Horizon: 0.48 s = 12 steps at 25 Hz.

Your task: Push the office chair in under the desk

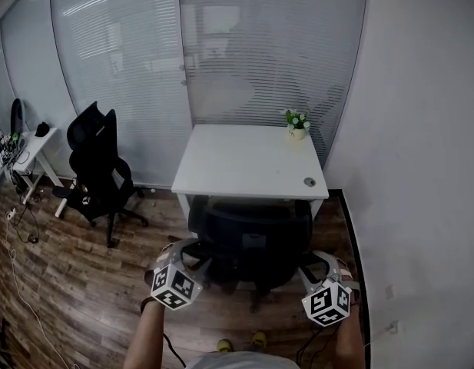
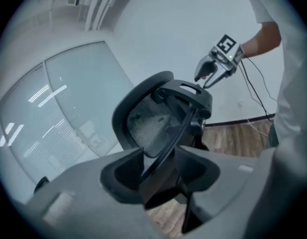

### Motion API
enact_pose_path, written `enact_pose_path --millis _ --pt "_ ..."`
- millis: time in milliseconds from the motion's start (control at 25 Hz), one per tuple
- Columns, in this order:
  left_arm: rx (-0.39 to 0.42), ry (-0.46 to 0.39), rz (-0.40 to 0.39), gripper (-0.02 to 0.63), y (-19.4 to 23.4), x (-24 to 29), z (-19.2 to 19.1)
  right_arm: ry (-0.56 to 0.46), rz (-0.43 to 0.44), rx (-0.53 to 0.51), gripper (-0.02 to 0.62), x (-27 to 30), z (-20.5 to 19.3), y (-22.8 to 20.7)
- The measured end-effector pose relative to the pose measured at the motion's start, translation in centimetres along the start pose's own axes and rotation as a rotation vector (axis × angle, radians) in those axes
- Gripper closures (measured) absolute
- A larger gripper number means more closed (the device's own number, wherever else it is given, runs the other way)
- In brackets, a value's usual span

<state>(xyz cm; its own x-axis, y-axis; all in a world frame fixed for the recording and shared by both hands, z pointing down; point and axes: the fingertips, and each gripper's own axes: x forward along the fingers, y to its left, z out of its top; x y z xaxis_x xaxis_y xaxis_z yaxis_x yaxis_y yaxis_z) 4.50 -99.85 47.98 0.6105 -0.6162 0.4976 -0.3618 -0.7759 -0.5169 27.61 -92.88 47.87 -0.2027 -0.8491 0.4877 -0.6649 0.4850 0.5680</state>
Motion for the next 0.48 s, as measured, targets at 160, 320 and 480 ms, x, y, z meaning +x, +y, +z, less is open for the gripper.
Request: enact_pose_path --millis 160,320,480 --pt "-0.101 -0.062 0.052 0.449 0.6 -0.9 0.5 -0.076 -0.029 0.160 0.420 -0.9 1.5 -0.4" --pt "-0.192 -0.121 0.098 0.475 1.0 -1.8 1.0 -0.120 -0.080 0.251 0.462 -1.5 2.1 -0.9" --pt "-0.257 -0.164 0.152 0.509 2.2 -2.9 1.7 -0.145 -0.130 0.352 0.501 -1.9 2.2 -1.5"
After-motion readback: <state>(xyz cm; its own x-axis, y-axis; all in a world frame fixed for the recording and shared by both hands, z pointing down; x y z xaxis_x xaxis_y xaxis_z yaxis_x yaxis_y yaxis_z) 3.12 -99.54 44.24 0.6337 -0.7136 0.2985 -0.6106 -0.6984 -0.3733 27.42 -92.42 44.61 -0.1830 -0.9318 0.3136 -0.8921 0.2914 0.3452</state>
